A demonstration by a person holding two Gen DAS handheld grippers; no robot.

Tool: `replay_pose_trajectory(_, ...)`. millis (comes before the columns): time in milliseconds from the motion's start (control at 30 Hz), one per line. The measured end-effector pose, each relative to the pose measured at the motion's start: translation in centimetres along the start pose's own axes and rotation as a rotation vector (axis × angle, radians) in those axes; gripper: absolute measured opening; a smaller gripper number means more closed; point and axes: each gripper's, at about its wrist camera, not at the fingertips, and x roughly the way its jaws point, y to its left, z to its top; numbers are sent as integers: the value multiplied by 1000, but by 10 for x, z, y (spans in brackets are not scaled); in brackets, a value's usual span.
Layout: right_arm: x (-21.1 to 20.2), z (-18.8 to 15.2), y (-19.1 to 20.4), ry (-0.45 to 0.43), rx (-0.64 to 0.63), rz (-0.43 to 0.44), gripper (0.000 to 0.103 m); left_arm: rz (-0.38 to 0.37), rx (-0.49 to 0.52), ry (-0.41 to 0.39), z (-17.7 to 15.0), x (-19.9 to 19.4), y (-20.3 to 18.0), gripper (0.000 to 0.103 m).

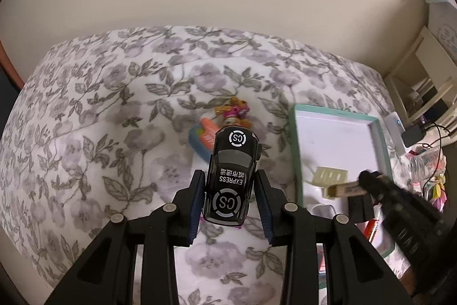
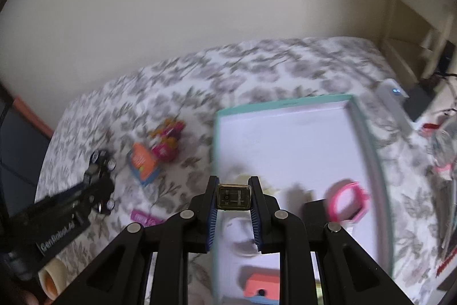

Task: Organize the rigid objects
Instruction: 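Lift both held items and carry them over the tray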

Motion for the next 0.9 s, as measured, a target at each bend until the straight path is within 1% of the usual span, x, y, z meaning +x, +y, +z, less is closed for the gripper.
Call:
replay_pose_trajectory(167,-16,8,-38,-33,89,-38,22,-22,52,-12,-4,0,-24,37)
replay_pose_trajectory(333,-18,9,-75,-31,134,-139,22,-42,125,-8,-14,6,-57,37)
replay_pose_trajectory(400,-17,9,-87,-25,153,-160,22,-49,159,-11,-18,8,-72,37)
replay_pose_trajectory(600,-13,6,-111,-36,195,-154,22,-102,274,-20,-36,17,-119,37)
replay_pose_trajectory(700,-7,5,-114,-45,197,-151,22,-97,330,-19,-45,27,-140,37)
replay_pose_trajectory(800,2,3,-115,-40,203,-145,22,-96,348,-11,-50,38,-149,37)
replay_pose_trajectory(900,10,2,-115,-16,205,-140,22,-107,347,3,-52,46,-151,37)
